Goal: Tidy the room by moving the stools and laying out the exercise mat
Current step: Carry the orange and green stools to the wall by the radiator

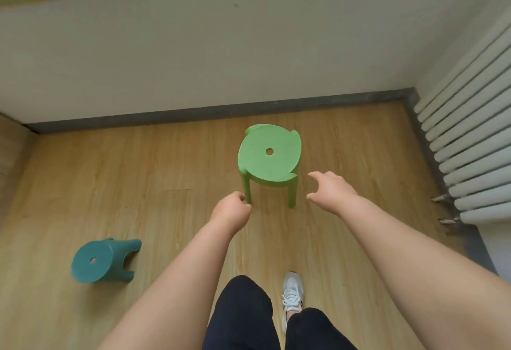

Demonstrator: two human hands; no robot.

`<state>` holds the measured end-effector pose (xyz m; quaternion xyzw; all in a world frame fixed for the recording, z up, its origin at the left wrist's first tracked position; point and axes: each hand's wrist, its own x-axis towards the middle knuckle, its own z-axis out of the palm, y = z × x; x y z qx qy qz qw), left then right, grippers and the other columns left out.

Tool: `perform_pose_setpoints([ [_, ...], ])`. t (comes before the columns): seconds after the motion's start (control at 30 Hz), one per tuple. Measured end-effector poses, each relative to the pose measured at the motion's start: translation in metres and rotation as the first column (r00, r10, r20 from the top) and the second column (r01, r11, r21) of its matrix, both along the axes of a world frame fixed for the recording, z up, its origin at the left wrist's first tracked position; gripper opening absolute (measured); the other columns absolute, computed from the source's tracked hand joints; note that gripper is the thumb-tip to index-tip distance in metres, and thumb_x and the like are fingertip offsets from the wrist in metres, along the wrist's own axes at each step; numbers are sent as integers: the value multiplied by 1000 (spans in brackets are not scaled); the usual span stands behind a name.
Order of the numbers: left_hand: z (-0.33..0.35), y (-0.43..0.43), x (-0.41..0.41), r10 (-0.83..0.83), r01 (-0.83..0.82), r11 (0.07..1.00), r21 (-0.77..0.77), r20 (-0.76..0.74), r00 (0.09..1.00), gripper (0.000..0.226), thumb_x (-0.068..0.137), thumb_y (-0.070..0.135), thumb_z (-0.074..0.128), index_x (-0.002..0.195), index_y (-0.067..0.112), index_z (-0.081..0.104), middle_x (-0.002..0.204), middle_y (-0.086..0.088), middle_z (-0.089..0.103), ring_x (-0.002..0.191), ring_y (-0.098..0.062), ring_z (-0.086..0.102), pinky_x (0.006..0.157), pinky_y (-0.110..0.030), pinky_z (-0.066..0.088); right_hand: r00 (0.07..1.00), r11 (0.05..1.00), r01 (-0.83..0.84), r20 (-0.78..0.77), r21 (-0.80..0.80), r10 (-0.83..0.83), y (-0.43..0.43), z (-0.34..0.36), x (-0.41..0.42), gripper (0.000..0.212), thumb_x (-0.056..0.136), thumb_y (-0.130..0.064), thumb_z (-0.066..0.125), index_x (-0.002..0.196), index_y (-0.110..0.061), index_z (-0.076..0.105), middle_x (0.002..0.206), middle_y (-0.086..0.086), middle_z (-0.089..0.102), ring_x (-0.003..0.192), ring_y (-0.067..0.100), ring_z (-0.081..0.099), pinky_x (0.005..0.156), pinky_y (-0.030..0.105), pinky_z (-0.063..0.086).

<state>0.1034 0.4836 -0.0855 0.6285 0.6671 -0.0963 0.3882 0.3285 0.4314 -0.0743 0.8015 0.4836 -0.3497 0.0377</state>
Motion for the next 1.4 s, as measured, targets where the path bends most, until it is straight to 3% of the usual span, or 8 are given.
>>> perform_pose_setpoints([
  [0.2,-25,76,14,-121,116,991,-69,-75,990,36,92,22,46,125,14,56,122,-4,63,103,-22,59,84,-30,47,998,999,30,-55,-36,-32,66,-26,3,63,88,-33,55,146,-29,31,142,5,42,127,27,43,92,40,46],
  [0.47,-66,193,33,-245,228,960,-164,-85,966,31,90,22,47,116,12,61,118,-6,65,101,-25,59,82,-29,44,960,954,259,-72,-150,-272,143,-72,15,64,87,-33,57,146,-24,32,141,9,43,126,29,44,90,40,44],
  [0.63,-119,247,46,-267,233,949,-213,-146,953,36,90,24,47,121,10,59,124,-8,63,112,-28,58,80,-27,39,911,917,364,-144,-165,-387,180,-121,28,70,82,-32,64,144,-22,33,137,13,45,123,32,47,94,38,42],
  [0.8,-183,271,67,-152,120,960,-251,-109,982,45,88,21,54,130,6,50,130,-13,58,116,-30,56,84,-28,39,853,875,433,-215,-217,-475,201,-189,42,87,77,-28,75,147,-19,25,139,16,41,126,33,45,102,38,38],
  [1.0,-260,288,77,16,-52,965,-257,-139,990,57,83,19,61,135,7,42,132,-15,54,115,-34,55,88,-35,44,780,820,526,-255,-227,-571,214,-268,64,83,76,-23,76,144,-19,30,138,15,44,123,33,48,100,37,38],
  [1.13,-298,297,78,216,-231,910,-343,-81,973,59,79,21,71,132,7,47,127,-12,57,112,-33,57,90,-36,48,727,783,556,-293,-281,-621,219,-304,74,77,77,-20,77,141,-14,34,137,10,51,124,29,50,101,34,38],
  [1.27,-317,304,74,371,-368,830,-420,-78,925,60,74,20,72,128,10,49,117,-9,56,103,-31,56,94,-41,48,604,695,632,-344,-345,-719,225,-326,75,69,76,-11,76,134,-8,37,131,7,55,117,25,53,96,31,41],
  [1.4,-324,311,69,496,-421,726,-545,-9,868,61,67,16,73,125,13,53,122,-4,60,109,-27,58,101,-42,46,352,525,730,-418,-438,-837,230,-338,73,67,74,2,68,133,-7,38,124,10,58,106,25,58,92,35,49],
])
